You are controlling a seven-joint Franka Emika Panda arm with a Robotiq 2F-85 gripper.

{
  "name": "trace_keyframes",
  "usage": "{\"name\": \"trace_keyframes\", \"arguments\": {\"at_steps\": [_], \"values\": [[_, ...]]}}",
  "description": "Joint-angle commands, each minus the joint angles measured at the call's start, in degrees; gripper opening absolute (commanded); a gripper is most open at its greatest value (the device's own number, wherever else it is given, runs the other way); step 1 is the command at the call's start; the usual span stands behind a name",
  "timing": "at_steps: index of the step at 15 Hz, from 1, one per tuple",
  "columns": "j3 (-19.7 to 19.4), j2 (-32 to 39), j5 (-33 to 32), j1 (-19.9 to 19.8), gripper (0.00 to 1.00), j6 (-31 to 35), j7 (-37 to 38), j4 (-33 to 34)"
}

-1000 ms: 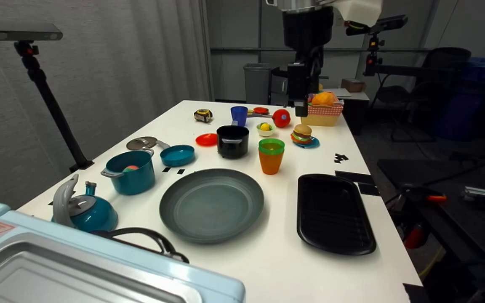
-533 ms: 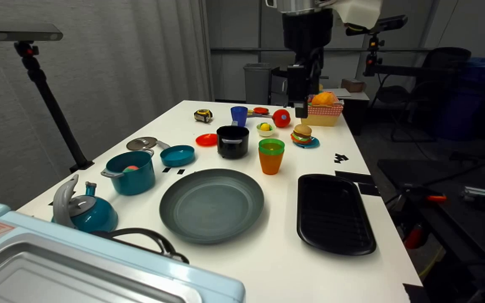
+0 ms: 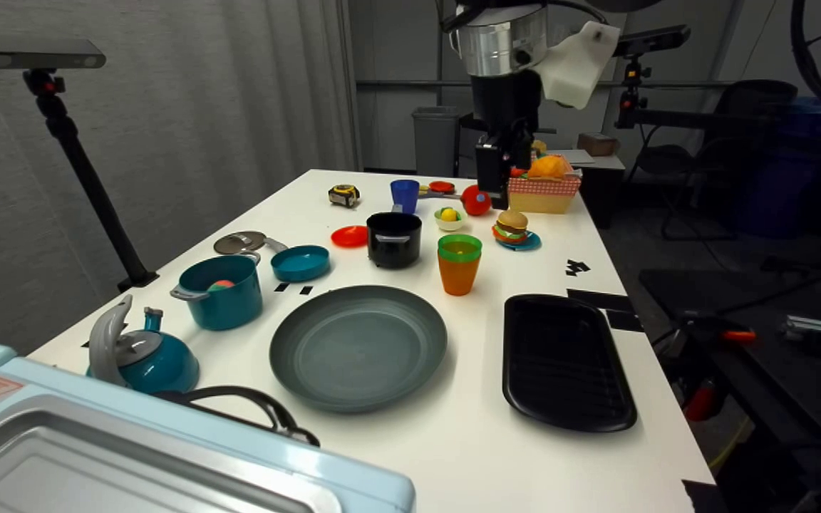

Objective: Pour the contents in the green cup onto the plate

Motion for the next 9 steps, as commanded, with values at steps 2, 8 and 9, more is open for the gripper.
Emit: {"name": "trace_keyframes", "arguments": {"at_steps": [2,8,9], "values": [[-2.28,3.02,-2.4,-1.63,1.0,7.81,-4.83,-0.78],[-3.6,6.58,-1.6,-2.65,1.0,14.33,-16.69,-1.76],[-3.81,6.96,-1.67,-2.72,1.0,14.94,-17.98,-1.95]]}}
